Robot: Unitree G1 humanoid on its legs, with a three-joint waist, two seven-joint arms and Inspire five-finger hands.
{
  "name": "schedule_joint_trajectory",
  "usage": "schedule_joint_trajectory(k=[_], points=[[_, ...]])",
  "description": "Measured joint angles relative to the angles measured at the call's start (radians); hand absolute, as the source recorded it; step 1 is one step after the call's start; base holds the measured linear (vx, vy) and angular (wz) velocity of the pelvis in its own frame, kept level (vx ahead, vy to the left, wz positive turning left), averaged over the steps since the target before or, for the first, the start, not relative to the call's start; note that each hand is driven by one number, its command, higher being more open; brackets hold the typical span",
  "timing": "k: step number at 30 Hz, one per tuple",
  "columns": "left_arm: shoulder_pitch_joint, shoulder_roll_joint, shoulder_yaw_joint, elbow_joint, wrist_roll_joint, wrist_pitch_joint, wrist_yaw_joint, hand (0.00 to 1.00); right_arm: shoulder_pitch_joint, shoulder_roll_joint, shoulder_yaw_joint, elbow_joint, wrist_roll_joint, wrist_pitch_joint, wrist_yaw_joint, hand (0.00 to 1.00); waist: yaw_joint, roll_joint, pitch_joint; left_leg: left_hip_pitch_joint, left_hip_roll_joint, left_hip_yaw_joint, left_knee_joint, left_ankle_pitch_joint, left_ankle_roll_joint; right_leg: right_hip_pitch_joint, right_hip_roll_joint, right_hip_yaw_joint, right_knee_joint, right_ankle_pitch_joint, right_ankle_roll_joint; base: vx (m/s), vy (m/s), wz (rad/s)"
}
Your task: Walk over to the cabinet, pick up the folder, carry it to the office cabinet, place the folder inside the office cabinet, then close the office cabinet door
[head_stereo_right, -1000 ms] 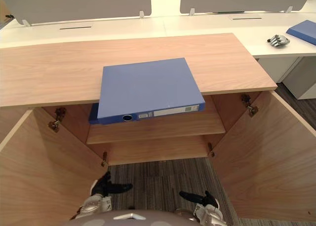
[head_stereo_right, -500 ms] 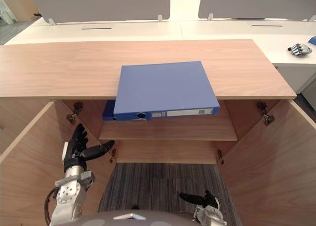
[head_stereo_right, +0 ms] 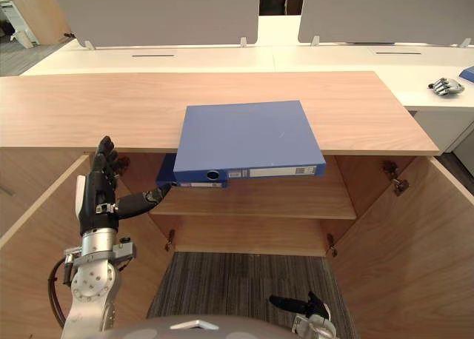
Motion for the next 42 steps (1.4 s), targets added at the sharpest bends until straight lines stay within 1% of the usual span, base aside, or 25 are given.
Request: schedule_joint_trajectory(k=[7, 14, 17, 20, 22, 25, 29, 31, 33, 37, 42], points=[[-0.001, 0.090, -0.008, -0.036, 0.039, -0.004, -0.001, 1.00, -0.011, -0.013, 0.000, 0.023, 0.000, 0.000, 0.007, 1.00, -0.002, 0.003, -0.010, 0.009, 0.000, 0.004, 0.000, -0.001, -0.001, -0.003, 0.003, 0.017, 0.000, 0.000, -0.001, -0.02, -0.007, -0.03], [-0.005, 0.146, -0.013, -0.036, 0.048, -0.007, -0.014, 1.00, -0.008, -0.035, 0.002, 0.042, -0.003, 0.001, 0.011, 1.00, -0.007, 0.006, -0.020, 0.009, 0.002, 0.004, 0.000, -0.002, -0.002, -0.007, 0.006, 0.028, 0.000, 0.000, -0.001, 0.00, -0.003, -0.01], [-0.031, 0.177, -0.053, -0.036, 0.054, -0.007, -0.023, 1.00, -0.002, -0.041, 0.006, 0.042, -0.004, 0.001, 0.012, 1.00, -0.007, 0.006, -0.021, 0.007, 0.002, 0.004, 0.000, -0.002, -0.002, -0.010, 0.006, 0.030, 0.000, 0.000, -0.001, 0.00, 0.000, 0.00], [-0.051, 0.200, -0.092, -0.036, 0.056, -0.010, -0.040, 1.00, -0.001, -0.054, 0.041, 0.043, -0.008, 0.002, 0.015, 1.00, -0.015, 0.006, -0.027, 0.005, 0.003, 0.005, 0.000, -0.003, -0.003, -0.017, 0.008, 0.039, 0.001, 0.001, -0.001, -0.01, -0.007, -0.06], [-0.065, 0.239, -0.123, -0.035, 0.061, -0.010, -0.059, 1.00, -0.001, -0.057, 0.044, 0.043, -0.009, 0.002, 0.016, 1.00, -0.021, 0.007, -0.028, 0.007, 0.002, 0.004, 0.000, -0.004, -0.004, -0.017, 0.009, 0.039, 0.000, 0.002, -0.003, -0.01, -0.008, -0.04], [-0.080, 0.286, -0.145, -0.033, 0.096, -0.015, -0.081, 1.00, 0.000, -0.061, 0.049, 0.043, -0.011, 0.004, 0.016, 1.00, -0.030, 0.010, -0.029, 0.008, 0.002, 0.002, 0.000, -0.004, -0.005, -0.017, 0.009, 0.041, -0.005, 0.004, -0.007, -0.01, -0.007, -0.03], [-0.081, 0.317, -0.152, -0.028, 0.114, -0.029, -0.091, 1.00, 0.000, -0.070, 0.070, 0.043, -0.035, 0.005, 0.016, 1.00, -0.041, 0.013, -0.029, 0.009, 0.002, -0.004, -0.001, -0.004, -0.005, -0.017, 0.009, 0.042, -0.011, 0.006, -0.010, 0.00, -0.002, -0.01], [-0.082, 0.344, -0.177, -0.023, 0.135, -0.030, -0.094, 1.00, 0.000, -0.070, 0.070, 0.043, -0.036, 0.006, 0.016, 1.00, -0.045, 0.014, -0.030, 0.009, 0.001, -0.005, -0.001, -0.004, -0.005, -0.016, 0.009, 0.041, -0.013, 0.007, -0.010, 0.00, 0.000, 0.00], [-0.082, 0.353, -0.190, -0.021, 0.153, -0.030, -0.110, 1.00, 0.000, -0.070, 0.070, 0.043, -0.036, 0.006, 0.016, 1.00, -0.047, 0.014, -0.031, 0.009, 0.001, -0.005, -0.001, -0.004, -0.005, -0.015, 0.009, 0.042, -0.016, 0.008, -0.010, 0.00, 0.000, 0.00], [-0.089, 0.370, -0.219, -0.021, 0.192, -0.031, -0.113, 1.00, 0.000, -0.070, 0.070, 0.043, -0.036, 0.006, 0.015, 1.00, -0.049, 0.014, -0.031, 0.009, 0.001, -0.005, -0.001, -0.005, -0.006, -0.012, 0.009, 0.042, -0.028, 0.014, -0.011, 0.00, 0.000, 0.00], [-0.116, 0.371, -0.224, -0.021, 0.335, -0.031, -0.102, 1.00, 0.000, -0.070, 0.070, 0.050, -0.036, 0.006, 0.013, 1.00, -0.050, 0.014, -0.030, 0.011, -0.001, -0.010, -0.001, -0.007, -0.008, 0.005, 0.010, 0.040, -0.053, 0.026, -0.009, 0.00, 0.000, 0.00]])
